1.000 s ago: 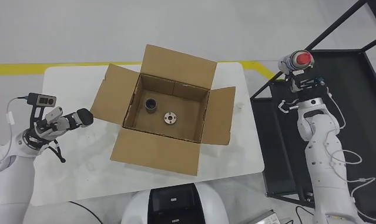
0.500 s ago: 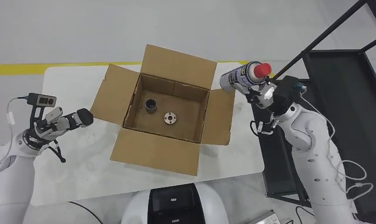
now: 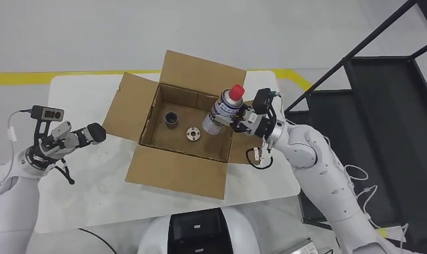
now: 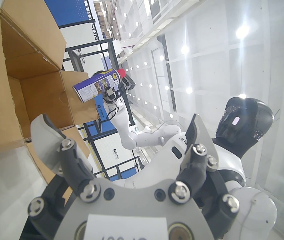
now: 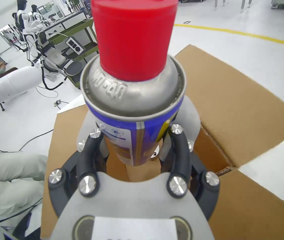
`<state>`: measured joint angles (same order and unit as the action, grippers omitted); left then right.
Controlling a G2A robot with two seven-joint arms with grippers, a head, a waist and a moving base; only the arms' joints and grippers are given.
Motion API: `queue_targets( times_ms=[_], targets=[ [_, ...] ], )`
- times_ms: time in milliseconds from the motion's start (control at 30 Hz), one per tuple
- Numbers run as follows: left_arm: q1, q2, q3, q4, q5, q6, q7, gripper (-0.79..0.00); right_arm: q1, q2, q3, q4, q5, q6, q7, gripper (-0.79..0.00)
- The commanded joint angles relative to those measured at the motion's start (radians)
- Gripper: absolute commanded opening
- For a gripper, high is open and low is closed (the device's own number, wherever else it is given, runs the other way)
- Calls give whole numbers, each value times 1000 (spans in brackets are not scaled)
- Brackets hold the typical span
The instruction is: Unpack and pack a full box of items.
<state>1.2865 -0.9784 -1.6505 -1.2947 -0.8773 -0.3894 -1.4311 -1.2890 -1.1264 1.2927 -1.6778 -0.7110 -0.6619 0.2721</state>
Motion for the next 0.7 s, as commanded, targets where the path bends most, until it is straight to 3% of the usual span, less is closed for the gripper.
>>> queue_targets(
  times_ms=[0,367,433,567,667],
  targets=[
    [0,0,0,0,0,0,0,0,-1,0,2,-1,-5,-1,-1,-785],
    [0,0,0,0,0,0,0,0,-7,0,2,3,7,15,0,-785],
    [0,0,0,0,0,0,0,0,-19,-2,1,-7,100,83,43,-785],
    [0,0,0,0,0,0,0,0,2,1,12,-56,248,349,297,-785],
    [0,0,0,0,0,0,0,0,17,-2,13,-77,377,421,358,-785]
  ],
)
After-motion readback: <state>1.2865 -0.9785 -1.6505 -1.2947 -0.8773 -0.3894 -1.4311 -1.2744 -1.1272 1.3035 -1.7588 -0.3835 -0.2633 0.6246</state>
